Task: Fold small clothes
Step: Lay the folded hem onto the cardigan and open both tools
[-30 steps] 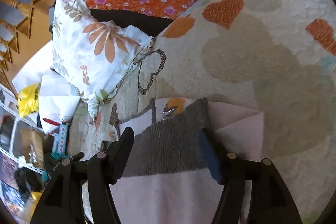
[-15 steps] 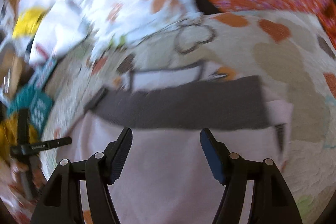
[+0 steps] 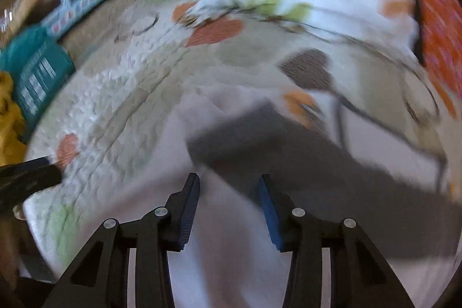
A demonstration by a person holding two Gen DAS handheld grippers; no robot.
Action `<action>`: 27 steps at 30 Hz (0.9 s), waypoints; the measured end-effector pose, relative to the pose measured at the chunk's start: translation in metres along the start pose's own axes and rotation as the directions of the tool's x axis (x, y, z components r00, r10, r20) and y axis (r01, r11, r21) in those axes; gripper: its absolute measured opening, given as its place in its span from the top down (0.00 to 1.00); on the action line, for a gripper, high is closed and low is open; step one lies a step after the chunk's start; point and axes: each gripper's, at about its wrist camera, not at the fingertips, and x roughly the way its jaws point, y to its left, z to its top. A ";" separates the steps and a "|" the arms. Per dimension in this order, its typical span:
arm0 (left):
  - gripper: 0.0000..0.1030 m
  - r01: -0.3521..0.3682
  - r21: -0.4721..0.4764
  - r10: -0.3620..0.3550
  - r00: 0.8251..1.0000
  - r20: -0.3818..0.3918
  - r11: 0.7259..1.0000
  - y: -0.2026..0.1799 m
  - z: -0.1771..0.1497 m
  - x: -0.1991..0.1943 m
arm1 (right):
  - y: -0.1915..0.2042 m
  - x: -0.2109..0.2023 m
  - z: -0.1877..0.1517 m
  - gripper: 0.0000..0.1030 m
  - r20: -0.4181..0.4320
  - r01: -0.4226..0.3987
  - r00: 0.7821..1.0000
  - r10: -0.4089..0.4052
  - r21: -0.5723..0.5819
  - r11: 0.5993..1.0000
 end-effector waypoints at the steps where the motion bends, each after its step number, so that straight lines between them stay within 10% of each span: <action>1: 0.37 0.000 -0.007 0.000 1.000 0.006 1.000 0.001 0.002 -0.001 | 0.008 0.011 0.012 0.55 -0.008 0.021 1.000 -0.022 -0.022 1.000; 12: 0.36 0.054 -0.090 -0.053 0.999 0.007 0.995 0.012 0.010 -0.003 | 0.027 0.027 0.059 0.51 -0.022 0.033 0.999 -0.032 0.024 0.999; 27: 0.35 0.057 0.203 -0.050 0.998 -0.037 0.977 -0.088 -0.054 0.019 | -0.173 -0.118 -0.142 0.47 -0.059 0.187 0.982 -0.178 0.347 0.919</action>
